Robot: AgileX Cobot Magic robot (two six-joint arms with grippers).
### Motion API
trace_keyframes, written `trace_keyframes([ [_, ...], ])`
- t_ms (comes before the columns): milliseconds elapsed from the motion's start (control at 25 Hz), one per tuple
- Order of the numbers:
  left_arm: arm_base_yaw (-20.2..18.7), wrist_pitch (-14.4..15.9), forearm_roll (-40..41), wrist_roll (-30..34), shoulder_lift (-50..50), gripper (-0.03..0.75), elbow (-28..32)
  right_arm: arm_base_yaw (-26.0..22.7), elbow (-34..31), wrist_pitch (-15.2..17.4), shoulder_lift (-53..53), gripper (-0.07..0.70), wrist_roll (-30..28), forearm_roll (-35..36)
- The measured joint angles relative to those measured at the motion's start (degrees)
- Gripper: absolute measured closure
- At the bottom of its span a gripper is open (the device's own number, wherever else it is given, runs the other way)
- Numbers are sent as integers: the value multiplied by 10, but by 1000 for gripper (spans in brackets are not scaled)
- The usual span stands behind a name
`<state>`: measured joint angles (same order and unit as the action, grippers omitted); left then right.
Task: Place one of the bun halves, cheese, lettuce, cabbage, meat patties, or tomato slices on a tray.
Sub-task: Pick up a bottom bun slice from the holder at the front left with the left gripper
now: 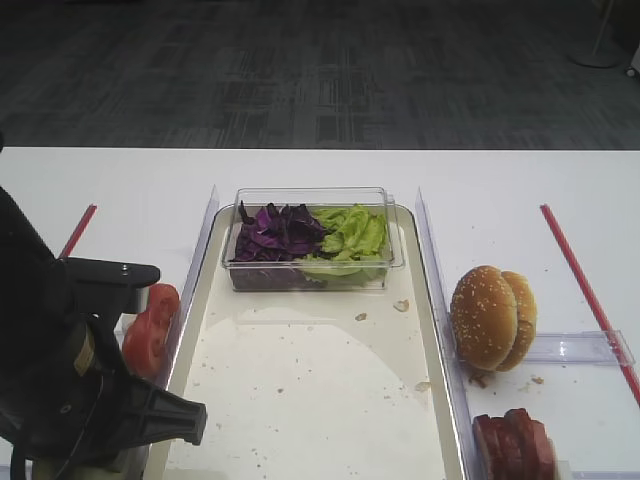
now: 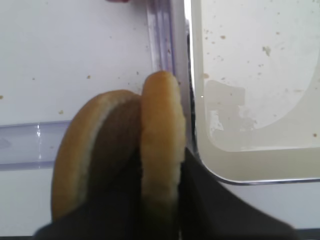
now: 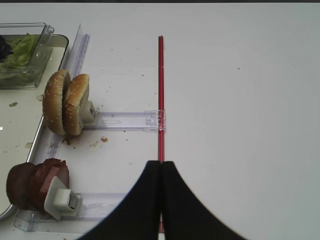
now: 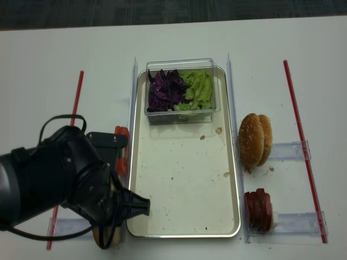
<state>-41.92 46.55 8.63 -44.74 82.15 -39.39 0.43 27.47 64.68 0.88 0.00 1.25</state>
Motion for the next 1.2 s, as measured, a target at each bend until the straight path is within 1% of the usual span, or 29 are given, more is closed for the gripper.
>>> trace_keyframes([
  [200, 0, 1, 2, -1, 0, 645, 0, 0, 0, 0, 0, 267, 0, 0],
  [440, 0, 2, 2, -3, 0, 663, 0, 0, 0, 0, 0, 267, 0, 0],
  [560, 0, 8, 2, -3, 0, 664, -2, 0, 0, 0, 0, 267, 0, 0],
  [800, 0, 57, 8, -2, 0, 666, -41, 0, 0, 0, 0, 267, 0, 0],
  [960, 0, 87, 16, 3, -15, 666, -70, 0, 0, 0, 0, 267, 0, 0],
  [1080, 0, 115, 23, 3, -27, 667, -89, 0, 0, 0, 0, 267, 0, 0],
  [1200, 0, 130, 28, 3, -40, 667, -103, 0, 0, 0, 0, 267, 0, 0],
])
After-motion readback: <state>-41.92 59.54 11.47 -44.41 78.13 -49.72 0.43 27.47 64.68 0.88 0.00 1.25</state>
